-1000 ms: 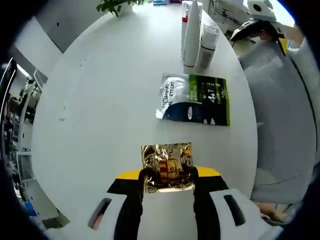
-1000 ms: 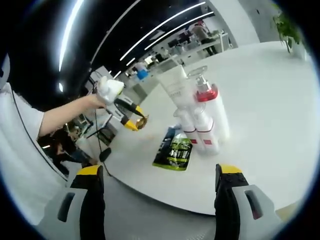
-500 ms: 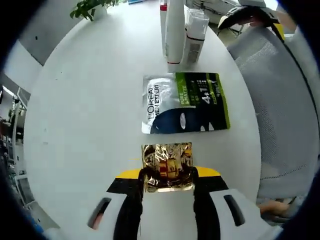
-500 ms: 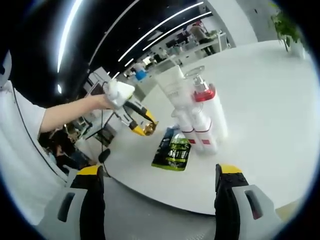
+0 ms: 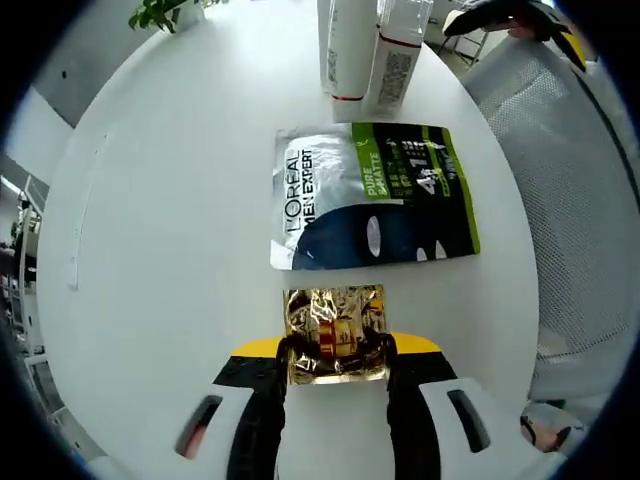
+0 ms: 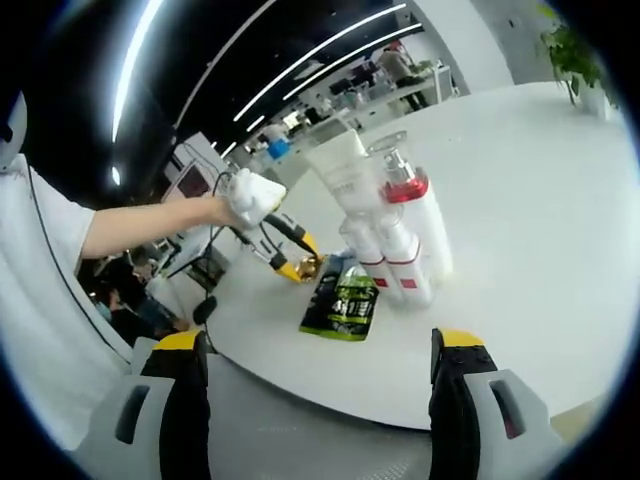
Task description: Arrange the skincare products in the storage area until every visible bottle or jar stands upright without overlapping.
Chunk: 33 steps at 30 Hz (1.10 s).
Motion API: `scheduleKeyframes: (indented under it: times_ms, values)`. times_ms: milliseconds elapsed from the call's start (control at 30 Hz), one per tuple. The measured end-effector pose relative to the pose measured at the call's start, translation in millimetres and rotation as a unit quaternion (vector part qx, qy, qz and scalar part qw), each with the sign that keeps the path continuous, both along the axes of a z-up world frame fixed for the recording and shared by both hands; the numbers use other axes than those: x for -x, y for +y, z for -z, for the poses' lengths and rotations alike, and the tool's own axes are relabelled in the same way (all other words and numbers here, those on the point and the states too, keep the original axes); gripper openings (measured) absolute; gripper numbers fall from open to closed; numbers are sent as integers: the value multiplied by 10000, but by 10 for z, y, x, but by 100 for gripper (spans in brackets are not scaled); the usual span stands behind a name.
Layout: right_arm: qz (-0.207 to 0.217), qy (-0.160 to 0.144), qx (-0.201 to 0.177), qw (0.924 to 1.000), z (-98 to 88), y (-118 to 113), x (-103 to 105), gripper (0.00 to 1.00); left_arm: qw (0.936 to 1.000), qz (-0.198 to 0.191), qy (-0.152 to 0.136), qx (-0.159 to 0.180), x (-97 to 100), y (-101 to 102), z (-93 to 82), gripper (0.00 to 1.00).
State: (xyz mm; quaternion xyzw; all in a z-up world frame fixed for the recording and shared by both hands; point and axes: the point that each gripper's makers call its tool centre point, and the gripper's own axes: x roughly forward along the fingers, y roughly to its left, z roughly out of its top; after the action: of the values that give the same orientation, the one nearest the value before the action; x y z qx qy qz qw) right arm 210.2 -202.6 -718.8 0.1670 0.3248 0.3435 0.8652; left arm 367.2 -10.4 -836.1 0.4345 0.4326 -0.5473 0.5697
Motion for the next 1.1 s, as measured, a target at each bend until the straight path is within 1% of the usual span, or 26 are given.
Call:
scheduleKeyframes:
  times_ms: [33, 200, 367, 467, 533, 633, 667, 733, 800, 867, 933, 967, 1033, 1067, 1100]
  values:
    - [13, 3, -6, 10000, 1, -5, -3, 92, 10000, 0, -9, -17, 5, -8, -23, 43]
    - [26, 4, -8, 10000, 11, -23, -12, 92, 10000, 34, 12, -17, 10, -21, -13, 43]
    - [47, 7, -7, 10000, 8, -22, -15, 92, 10000, -73, 20, 26, 12, -39, -12, 44]
    - [43, 5, -12, 10000, 5, -16, -14, 92, 10000, -54, -1, 9, 23, -34, -4, 44]
    - [44, 4, -14, 10000, 3, -15, -13, 92, 10000, -45, -14, -7, 16, -18, -2, 45]
    - [45, 0, -17, 10000, 0, -14, -12, 92, 10000, -67, 32, 29, 36, -30, -9, 50]
    - [46, -2, -16, 10000, 0, -15, -13, 92, 10000, -69, 32, 27, 37, -29, -11, 50]
    - [43, -2, -18, 10000, 1, -17, -13, 92, 10000, -71, -54, -2, 9, -20, -30, 48]
    - [43, -2, -12, 10000, 2, -18, -13, 92, 9999, -102, -50, 23, 0, -12, -43, 50]
    - [32, -4, -9, 10000, 5, -20, -13, 92, 9998, -168, -62, 75, -7, -9, -80, 52]
    - [16, -5, 5, 10000, 7, -17, -11, 92, 9994, -316, -56, 163, -33, 11, -101, 55]
    - [5, -13, 7, 10000, 6, -14, -9, 92, 9980, -548, 7, 300, -24, -8, -132, 55]
    - [-3, -17, 13, 10000, 7, -13, -8, 92, 9963, -725, 45, 466, -2, -50, -178, 57]
    - [-10, -24, 12, 10000, 4, -10, -5, 92, 9938, -928, 73, 614, 6, -64, -211, 58]
    - [-11, -30, 12, 10000, 3, -10, -5, 92, 9922, -1042, 102, 679, 24, -54, -241, 59]
